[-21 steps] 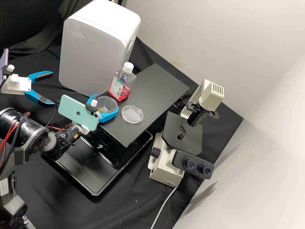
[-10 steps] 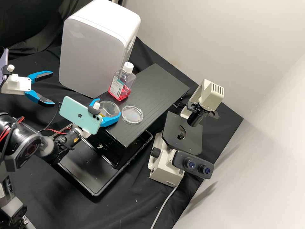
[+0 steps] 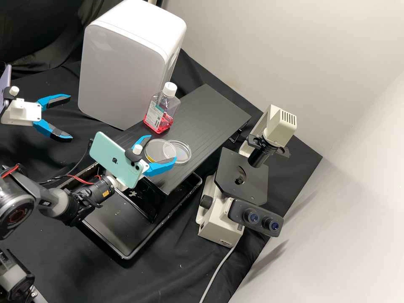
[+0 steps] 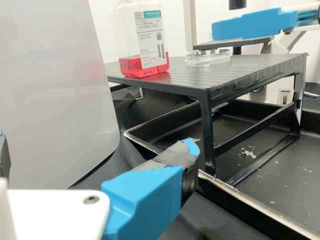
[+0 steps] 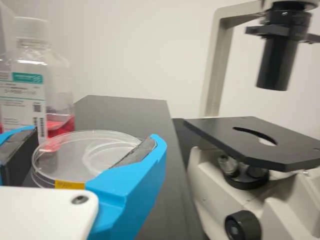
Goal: Place the lid on the petri dish
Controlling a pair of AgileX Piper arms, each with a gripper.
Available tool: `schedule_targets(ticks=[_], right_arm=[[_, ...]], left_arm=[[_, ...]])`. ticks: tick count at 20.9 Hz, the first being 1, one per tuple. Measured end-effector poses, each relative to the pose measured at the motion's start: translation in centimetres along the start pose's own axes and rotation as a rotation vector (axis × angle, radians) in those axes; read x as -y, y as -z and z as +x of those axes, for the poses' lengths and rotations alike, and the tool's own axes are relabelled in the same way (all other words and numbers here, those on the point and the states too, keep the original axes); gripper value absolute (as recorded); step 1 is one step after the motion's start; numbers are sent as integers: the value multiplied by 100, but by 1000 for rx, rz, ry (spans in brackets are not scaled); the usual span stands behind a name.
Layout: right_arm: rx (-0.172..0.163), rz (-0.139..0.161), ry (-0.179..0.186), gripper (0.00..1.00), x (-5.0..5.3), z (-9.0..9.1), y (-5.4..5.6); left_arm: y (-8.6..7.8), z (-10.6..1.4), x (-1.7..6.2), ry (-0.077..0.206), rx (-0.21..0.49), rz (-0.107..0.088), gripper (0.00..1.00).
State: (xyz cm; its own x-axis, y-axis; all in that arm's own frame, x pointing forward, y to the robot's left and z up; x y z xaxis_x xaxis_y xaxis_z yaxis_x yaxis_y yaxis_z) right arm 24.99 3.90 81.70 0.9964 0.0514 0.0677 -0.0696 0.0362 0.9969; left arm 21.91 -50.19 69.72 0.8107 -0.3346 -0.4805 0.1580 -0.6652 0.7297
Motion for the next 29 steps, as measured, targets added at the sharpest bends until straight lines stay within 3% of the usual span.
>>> schedule_targets(ticks=[6, 11, 17, 25, 29], right_arm=[[4, 20, -10, 0, -37, 3, -6], [7, 20, -16, 0, -41, 167, -13], [41, 20, 7, 0, -16, 383, -64], [71, 23, -7, 0, -35, 471, -138], [85, 18, 8, 0, 6, 517, -174]], left_arm=[[-5, 1, 1, 0, 2, 0, 100], [-5, 1, 1, 0, 2, 0, 100], [-5, 1, 1, 0, 2, 0, 100], [-4, 1, 0, 0, 0, -1, 100], [-4, 1, 0, 0, 0, -1, 100]])
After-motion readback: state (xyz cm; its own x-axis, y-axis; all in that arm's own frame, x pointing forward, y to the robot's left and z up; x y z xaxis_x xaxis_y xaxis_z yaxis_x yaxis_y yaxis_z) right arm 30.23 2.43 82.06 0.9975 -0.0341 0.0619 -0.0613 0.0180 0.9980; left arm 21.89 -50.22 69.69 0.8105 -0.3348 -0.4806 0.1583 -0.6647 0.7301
